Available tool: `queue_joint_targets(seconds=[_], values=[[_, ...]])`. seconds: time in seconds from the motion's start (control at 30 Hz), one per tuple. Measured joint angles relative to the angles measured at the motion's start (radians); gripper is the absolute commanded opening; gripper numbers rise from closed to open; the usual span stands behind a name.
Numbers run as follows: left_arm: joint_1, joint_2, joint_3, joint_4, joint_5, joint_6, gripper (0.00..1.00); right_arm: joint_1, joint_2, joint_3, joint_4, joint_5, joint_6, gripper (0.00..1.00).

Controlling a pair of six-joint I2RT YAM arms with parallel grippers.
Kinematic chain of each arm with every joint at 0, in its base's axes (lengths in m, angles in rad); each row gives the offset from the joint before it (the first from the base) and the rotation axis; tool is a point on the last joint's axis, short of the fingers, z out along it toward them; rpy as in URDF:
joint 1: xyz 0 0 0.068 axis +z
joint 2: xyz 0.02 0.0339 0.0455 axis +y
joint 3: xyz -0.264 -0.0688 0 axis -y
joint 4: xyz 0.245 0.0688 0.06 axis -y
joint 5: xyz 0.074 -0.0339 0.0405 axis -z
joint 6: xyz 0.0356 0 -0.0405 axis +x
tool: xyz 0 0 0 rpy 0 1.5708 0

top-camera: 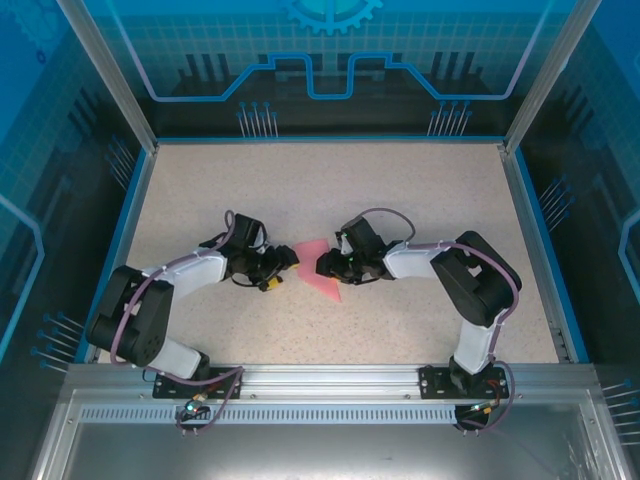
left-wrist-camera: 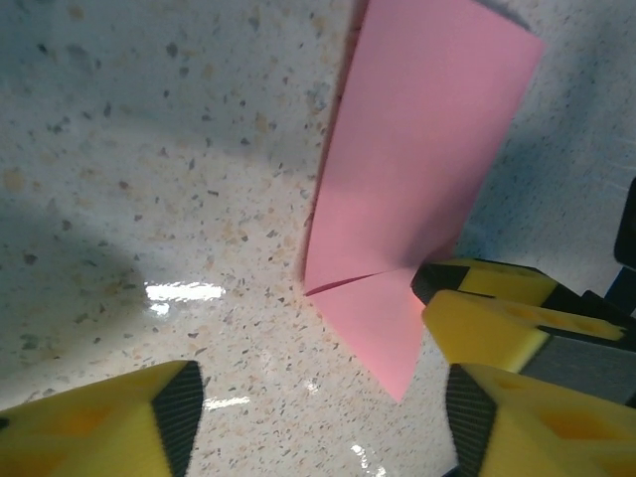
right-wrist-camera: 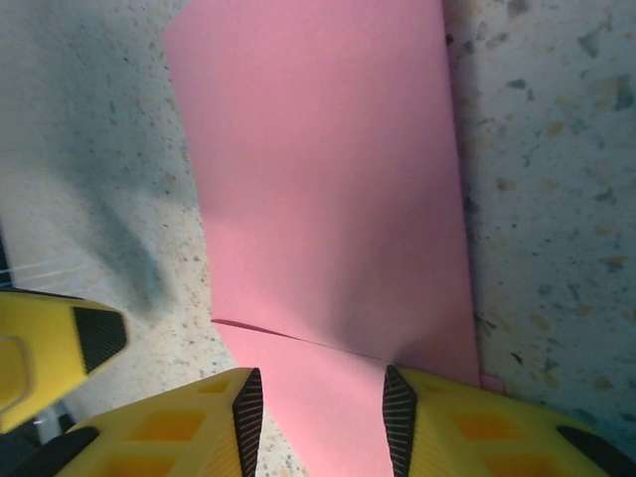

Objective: Fold a paper plane with a square sheet of paper (pick it up from the middle)
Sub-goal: Fold the wing for the fifth time at the center of the table.

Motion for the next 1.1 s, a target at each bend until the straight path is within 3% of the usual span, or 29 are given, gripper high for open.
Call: queue_joint_targets(seconds=[0.47, 1.1], values=[[-0.037, 0.111, 0.019, 0.052, 0.034, -0.053, 0.36, -0.042, 0.001, -0.056, 0.118, -0.093, 0.062, 0.40], [-0.045, 0.174, 0.050, 0.099, 0.071, -0.051, 0.35, -0.056, 0.001, -0.068, 0.136, -0.119, 0.063, 0.40]])
